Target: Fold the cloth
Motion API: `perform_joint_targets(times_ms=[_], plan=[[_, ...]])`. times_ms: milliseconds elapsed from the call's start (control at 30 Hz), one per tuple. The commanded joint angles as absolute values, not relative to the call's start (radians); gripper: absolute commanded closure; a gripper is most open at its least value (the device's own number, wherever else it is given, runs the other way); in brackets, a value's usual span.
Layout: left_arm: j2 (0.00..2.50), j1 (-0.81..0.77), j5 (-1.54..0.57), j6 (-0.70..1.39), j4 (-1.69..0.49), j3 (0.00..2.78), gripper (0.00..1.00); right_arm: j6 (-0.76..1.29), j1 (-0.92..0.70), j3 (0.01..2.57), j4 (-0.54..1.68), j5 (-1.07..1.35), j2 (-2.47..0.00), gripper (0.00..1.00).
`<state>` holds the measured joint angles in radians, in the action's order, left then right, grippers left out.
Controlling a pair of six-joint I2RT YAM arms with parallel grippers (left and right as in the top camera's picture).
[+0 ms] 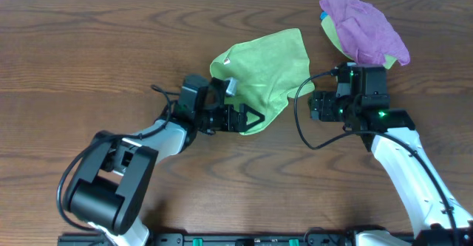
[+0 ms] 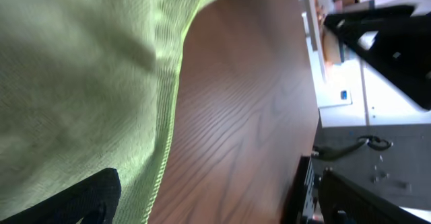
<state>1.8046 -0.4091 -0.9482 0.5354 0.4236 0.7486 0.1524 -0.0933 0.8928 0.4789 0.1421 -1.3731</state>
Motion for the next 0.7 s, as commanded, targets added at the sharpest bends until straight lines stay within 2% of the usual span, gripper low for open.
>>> perform_joint_targets(times_ms=[0,433,667], plan=[[1.826,-0.414,-0.969,0.5,0.422,0.772,0.05,0.152,-0.085,0.902,0.458,0.147,-1.367,0.17],[1.828,-0.414,-0.95,0.467,0.39,0.772,0.05,0.199,-0.086,0.912,0.258,0.289,-1.543,0.22],[1.828,-0.414,-0.939,0.456,0.373,0.772,0.05,0.212,-0.086,1.011,0.213,0.333,-1.637,0.21]])
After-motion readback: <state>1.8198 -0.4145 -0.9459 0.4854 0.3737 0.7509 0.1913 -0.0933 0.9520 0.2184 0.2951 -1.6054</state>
